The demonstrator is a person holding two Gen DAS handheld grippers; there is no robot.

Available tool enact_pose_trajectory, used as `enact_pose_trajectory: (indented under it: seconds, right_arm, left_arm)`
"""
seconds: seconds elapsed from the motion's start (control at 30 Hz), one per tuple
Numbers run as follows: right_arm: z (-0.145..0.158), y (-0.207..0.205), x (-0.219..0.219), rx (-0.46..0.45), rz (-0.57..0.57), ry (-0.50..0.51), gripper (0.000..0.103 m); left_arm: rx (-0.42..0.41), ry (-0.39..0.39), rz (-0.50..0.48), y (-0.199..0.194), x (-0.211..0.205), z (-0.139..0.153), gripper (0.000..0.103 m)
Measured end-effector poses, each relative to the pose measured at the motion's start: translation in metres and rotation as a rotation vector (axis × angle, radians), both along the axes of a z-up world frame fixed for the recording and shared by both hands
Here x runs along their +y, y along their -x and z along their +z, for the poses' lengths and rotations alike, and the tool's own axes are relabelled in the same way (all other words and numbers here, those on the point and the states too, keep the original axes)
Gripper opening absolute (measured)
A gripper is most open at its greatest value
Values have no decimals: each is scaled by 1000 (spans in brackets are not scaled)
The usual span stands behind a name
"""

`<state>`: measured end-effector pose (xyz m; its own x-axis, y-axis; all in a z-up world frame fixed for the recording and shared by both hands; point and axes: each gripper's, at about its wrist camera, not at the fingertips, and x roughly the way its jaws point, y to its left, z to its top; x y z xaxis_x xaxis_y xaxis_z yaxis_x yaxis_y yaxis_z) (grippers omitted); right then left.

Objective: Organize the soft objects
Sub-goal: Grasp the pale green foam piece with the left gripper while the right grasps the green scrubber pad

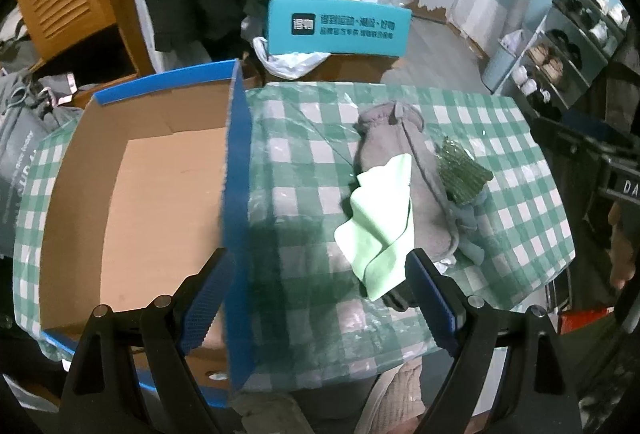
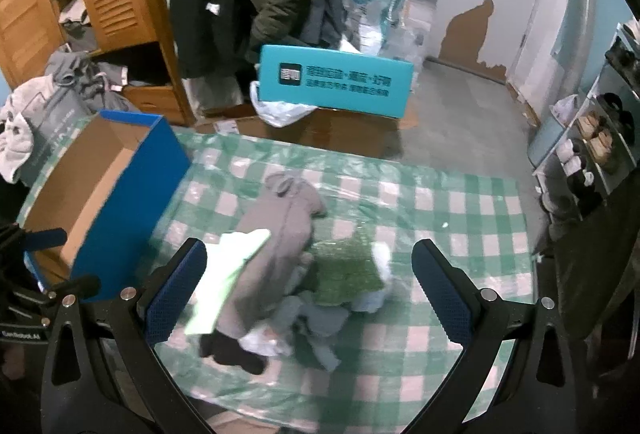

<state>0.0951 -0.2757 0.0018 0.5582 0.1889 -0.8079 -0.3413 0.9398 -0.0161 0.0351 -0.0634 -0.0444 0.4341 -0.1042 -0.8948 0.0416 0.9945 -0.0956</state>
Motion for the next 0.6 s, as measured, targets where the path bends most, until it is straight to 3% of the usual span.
enact_pose_trajectory:
  seconds: [0.43,0.6]
  right_arm:
    - [-15,-40,-8,108,67,60,101]
    - [-31,-57,-6,140,78,76,101]
  left_arm:
    - [82,-17,-75,-34,-36,-14,88]
    - [132,16,-78,-47,-45,-30,88]
